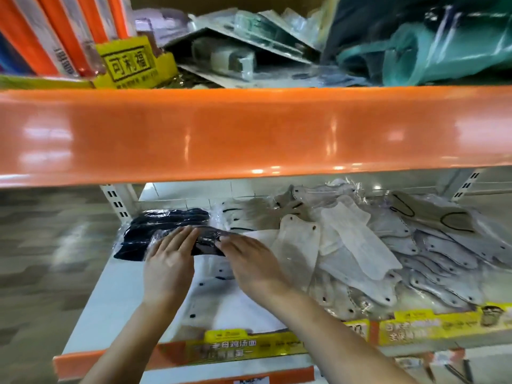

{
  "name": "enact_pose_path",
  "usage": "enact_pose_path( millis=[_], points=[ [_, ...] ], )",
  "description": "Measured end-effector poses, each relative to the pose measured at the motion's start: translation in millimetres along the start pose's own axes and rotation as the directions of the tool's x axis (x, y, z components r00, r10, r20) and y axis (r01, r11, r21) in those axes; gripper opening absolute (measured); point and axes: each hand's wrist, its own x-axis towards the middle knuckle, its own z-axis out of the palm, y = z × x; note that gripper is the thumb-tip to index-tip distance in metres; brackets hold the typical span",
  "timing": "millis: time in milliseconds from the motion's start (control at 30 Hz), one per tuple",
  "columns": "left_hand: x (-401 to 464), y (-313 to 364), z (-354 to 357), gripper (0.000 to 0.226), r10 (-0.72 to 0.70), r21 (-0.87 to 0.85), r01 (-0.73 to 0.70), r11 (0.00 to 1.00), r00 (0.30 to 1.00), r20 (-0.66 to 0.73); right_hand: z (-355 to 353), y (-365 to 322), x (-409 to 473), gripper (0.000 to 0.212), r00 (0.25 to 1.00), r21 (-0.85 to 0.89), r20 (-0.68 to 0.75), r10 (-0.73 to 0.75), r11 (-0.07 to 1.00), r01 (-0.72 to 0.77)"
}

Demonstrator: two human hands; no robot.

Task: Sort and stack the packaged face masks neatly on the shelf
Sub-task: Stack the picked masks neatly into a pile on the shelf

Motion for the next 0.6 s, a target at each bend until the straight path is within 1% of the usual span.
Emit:
enact_pose_path(
  millis=[33,67,133,200,233,333,400,467,533,600],
  points=[
    [-2,-7,-1,0.046,-0.01,0.002,0.01,1.0,1.0,0.005,7,-3,4,0.052,0.999,0.037,0.038,0.022,0.999,-0.023],
    [-5,-15,-2,0.045,-0.021,0.003,0.021,1.0,1.0,0.004,12,-7,7,0.054,0.997,0.047,0.066,0.043,0.998,-0.046],
    [-9,-32,-3,0.05,-0.042,0.008,0.042,0.999,0.999,0.004,26,-16,15,0.053,0.997,0.035,0.064,0.032,0.999,-0.034],
    [-10,-50,-4,0.052,-0.073,0.018,0.073,0.997,0.997,0.024,38,-27,24,0.057,0.993,0.023,0.113,0.036,0.999,-0.038],
    [-10,-58,-5,0.052,-0.096,0.023,0.095,0.995,0.994,0.043,45,-31,28,0.058,0.993,-0.002,0.113,0.027,1.0,-0.027],
    [-10,-76,-5,0.047,-0.153,0.057,0.147,0.987,0.982,0.113,59,-43,43,0.05,0.993,-0.036,0.12,-0.016,0.999,0.02],
    [-11,-82,-2,0.045,-0.162,0.064,0.153,0.986,0.968,0.189,69,-47,53,0.044,0.995,-0.026,0.094,-0.014,1.0,0.017],
    [-12,-90,1,0.045,-0.162,0.017,0.164,0.986,0.952,0.258,75,-52,61,0.049,0.996,-0.023,0.093,0.0,1.0,0.002],
    [-12,-94,4,0.049,-0.188,-0.065,0.228,0.971,0.908,0.373,80,-52,67,0.057,0.986,-0.021,0.168,0.003,1.0,0.001],
    [-12,-99,7,0.059,-0.208,-0.102,0.297,0.949,0.837,0.506,82,-48,68,0.059,0.967,-0.044,0.248,0.062,0.998,-0.052]
  ],
)
